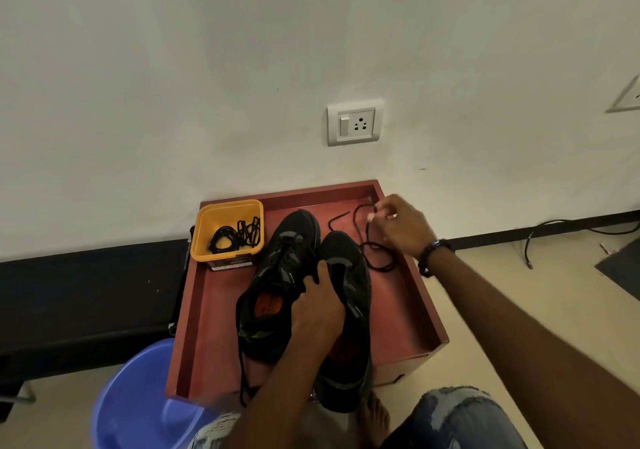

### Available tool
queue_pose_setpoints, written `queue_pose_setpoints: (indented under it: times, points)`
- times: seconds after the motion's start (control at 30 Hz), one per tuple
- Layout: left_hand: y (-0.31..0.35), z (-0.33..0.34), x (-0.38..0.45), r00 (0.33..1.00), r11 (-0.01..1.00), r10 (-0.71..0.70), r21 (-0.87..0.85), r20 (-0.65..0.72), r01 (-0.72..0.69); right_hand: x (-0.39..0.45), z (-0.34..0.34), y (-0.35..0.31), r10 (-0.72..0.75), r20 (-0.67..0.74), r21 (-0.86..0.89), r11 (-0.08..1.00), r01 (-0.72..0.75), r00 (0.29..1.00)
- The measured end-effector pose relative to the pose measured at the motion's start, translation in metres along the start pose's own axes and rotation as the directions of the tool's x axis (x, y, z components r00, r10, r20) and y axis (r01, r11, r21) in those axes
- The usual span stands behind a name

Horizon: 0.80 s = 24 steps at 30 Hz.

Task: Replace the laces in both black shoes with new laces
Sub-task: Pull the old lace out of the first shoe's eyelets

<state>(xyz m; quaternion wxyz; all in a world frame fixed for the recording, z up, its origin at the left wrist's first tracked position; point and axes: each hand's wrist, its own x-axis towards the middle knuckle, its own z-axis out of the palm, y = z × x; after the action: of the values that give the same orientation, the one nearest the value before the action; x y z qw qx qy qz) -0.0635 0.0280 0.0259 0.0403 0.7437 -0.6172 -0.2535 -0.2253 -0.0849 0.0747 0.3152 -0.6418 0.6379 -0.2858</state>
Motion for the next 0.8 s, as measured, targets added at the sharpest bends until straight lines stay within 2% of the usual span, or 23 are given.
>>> queue_pose_setpoints:
  times: [0.07,0.13,0.23,0.3,0.37,0.47,0.53,0.57,0.63,0.7,0.8]
  points:
    - [0.001,-0.001,-0.001,1.0,0.998,-0.003,-0.057,-0.004,0.003,-0.015,0.017,0.002,0.01,0.277,-0.14,0.99,0.03,0.961]
    - [-0.002,-0.002,-0.002,1.0,0.988,0.007,-0.153,-0.011,-0.009,-0.028,0.037,0.009,0.026,0.39,-0.185,0.981,0.051,0.92]
    - [-0.011,0.0,-0.004,0.999,0.957,0.036,-0.288,-0.008,-0.037,-0.037,0.055,0.018,-0.01,0.257,-0.236,0.969,0.073,0.966]
    - [-0.016,0.003,-0.008,0.999,0.947,0.04,-0.319,-0.013,-0.042,-0.039,0.058,0.02,0.044,0.181,-0.133,0.991,-0.02,0.982]
    - [-0.017,0.007,-0.013,0.999,0.953,0.041,-0.298,-0.015,-0.044,-0.039,0.054,0.017,0.109,0.197,-0.055,0.993,-0.1,0.974]
    - [-0.013,0.012,-0.013,0.999,0.976,0.027,-0.215,-0.027,-0.033,-0.035,0.041,0.013,0.146,0.302,-0.065,0.989,-0.132,0.942]
    - [-0.01,0.014,-0.011,0.999,0.99,0.021,-0.14,-0.039,-0.026,-0.03,0.034,0.004,0.124,0.366,-0.187,0.981,-0.058,0.922]
    - [-0.008,0.014,-0.01,0.998,0.995,0.028,-0.092,-0.049,-0.032,-0.025,0.032,-0.002,0.085,0.397,-0.336,0.94,0.059,0.914]
    - [-0.006,0.015,-0.008,0.997,0.999,0.032,-0.008,-0.069,-0.033,-0.015,0.025,-0.021,-0.042,0.435,-0.576,0.755,0.314,0.899]
    - [-0.006,0.014,-0.003,0.996,1.0,0.01,0.028,-0.083,-0.008,-0.001,0.011,-0.036,-0.232,0.358,-0.637,0.648,0.418,0.904]
    - [-0.001,0.014,0.003,0.996,0.999,-0.006,0.036,-0.094,0.01,0.023,-0.021,-0.037,-0.413,0.068,-0.638,0.682,0.358,0.908]
